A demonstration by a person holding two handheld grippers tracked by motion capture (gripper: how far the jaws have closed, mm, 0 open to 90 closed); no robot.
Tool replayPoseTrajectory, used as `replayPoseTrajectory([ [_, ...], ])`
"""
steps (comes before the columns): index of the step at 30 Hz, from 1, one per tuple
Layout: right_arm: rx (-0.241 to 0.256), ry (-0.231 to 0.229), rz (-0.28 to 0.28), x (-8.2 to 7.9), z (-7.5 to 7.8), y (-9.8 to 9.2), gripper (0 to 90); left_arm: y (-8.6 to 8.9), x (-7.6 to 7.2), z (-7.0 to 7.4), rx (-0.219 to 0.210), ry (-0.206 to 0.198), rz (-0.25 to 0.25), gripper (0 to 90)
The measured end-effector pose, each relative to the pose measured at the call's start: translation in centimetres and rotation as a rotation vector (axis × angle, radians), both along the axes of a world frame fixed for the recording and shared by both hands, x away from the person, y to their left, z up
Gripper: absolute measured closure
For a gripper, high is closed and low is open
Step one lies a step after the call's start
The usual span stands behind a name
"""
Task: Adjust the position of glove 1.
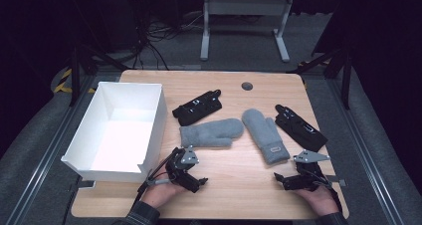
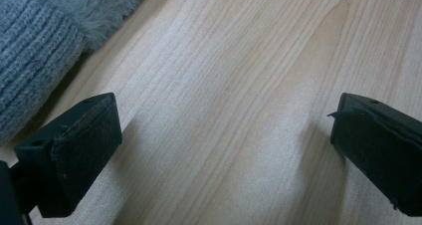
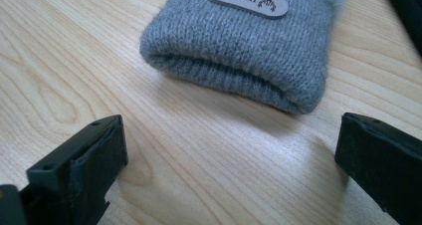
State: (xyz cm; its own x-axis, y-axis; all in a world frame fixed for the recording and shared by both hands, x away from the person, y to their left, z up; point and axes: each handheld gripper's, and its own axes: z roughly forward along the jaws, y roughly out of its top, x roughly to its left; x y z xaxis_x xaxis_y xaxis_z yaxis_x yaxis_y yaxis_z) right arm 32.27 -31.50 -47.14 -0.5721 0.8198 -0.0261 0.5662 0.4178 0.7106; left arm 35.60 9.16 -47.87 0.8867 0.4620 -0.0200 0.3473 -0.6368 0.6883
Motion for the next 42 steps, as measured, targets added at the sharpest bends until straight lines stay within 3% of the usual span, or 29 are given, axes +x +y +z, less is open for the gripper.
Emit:
replayPoseTrajectory([
  [5, 0.0, 0.001, 0.003, 0.0, 0.0, 0.0, 0.4, -0.1, 0.0, 0.3, 0.012, 0.011, 0.026, 3.1],
  [8, 0.0, 0.001, 0.003, 0.0, 0.0, 0.0, 0.4, 0.0, 0.2, 0.8, 0.018, 0.015, 0.043, 18.3],
  [10, 0.0, 0.001, 0.003, 0.0, 0.0, 0.0, 0.4, 0.1, 0.3, 1.0, 0.024, 0.018, 0.056, 21.8],
  [15, -0.001, 0.001, 0.007, 0.1, 0.0, 0.0, 0.4, -0.1, 0.6, 1.9, 0.033, 0.059, 0.103, 60.2],
  [19, 0.002, 0.001, 0.012, 0.1, 0.0, 0.0, 0.4, -0.1, 0.8, 2.7, 0.009, 0.079, 0.121, 79.6],
  [22, 0.001, 0.001, 0.015, 0.1, 0.0, 0.1, 0.4, 0.0, 1.3, 3.4, -0.044, 0.088, 0.136, 89.5],
  [28, -0.001, 0.0, 0.015, 0.2, 0.0, 0.1, 0.4, -0.5, 1.9, 4.3, -0.025, 0.067, 0.162, 89.8],
  [35, 0.001, 0.001, 0.017, 0.2, 0.0, 0.1, 0.4, -0.9, 3.1, 5.4, -0.045, 0.043, 0.194, 89.8],
  [41, -0.001, 0.0, 0.019, 0.2, 0.0, 0.1, 0.4, -1.6, 4.5, 5.9, -0.037, 0.025, 0.229, 89.8],
  [42, -0.002, 0.001, 0.019, 0.2, 0.0, 0.1, 0.4, -1.8, 4.9, 6.0, -0.019, 0.019, 0.232, 89.8],
])
